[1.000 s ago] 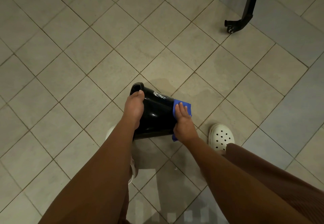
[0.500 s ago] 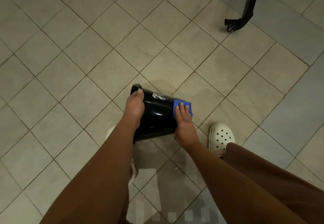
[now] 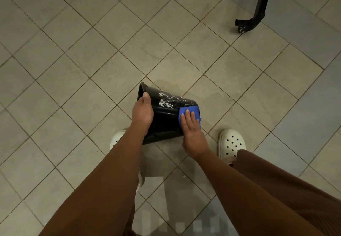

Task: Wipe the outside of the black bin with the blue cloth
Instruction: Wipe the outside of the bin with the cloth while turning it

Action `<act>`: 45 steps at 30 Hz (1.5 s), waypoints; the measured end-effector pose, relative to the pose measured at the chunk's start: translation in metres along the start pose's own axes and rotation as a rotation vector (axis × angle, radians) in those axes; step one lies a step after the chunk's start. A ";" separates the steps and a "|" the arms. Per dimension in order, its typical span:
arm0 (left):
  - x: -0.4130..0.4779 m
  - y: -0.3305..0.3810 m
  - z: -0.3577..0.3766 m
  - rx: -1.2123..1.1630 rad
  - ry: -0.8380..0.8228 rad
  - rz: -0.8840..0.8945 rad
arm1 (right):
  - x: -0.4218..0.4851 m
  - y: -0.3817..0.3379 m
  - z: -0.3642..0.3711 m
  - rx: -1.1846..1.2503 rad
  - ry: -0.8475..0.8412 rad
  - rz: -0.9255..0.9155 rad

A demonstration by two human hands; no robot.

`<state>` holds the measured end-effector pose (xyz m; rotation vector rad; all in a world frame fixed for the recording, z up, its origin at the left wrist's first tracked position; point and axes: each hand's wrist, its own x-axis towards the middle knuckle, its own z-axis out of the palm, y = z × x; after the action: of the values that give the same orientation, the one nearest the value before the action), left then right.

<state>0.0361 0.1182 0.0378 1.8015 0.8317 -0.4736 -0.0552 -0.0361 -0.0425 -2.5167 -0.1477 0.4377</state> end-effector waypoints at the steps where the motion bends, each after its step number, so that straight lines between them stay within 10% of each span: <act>1: 0.000 -0.001 0.000 0.001 0.006 0.019 | 0.001 0.000 -0.002 -0.004 -0.012 -0.014; 10: 0.001 -0.010 -0.003 -0.063 0.068 0.032 | 0.017 0.008 -0.017 0.106 -0.143 0.355; 45: 0.007 -0.019 -0.007 -0.099 0.050 -0.024 | 0.030 0.004 -0.017 0.009 -0.078 0.161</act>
<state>0.0267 0.1305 0.0239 1.7199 0.8966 -0.3972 -0.0210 -0.0425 -0.0395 -2.5130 0.0277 0.6006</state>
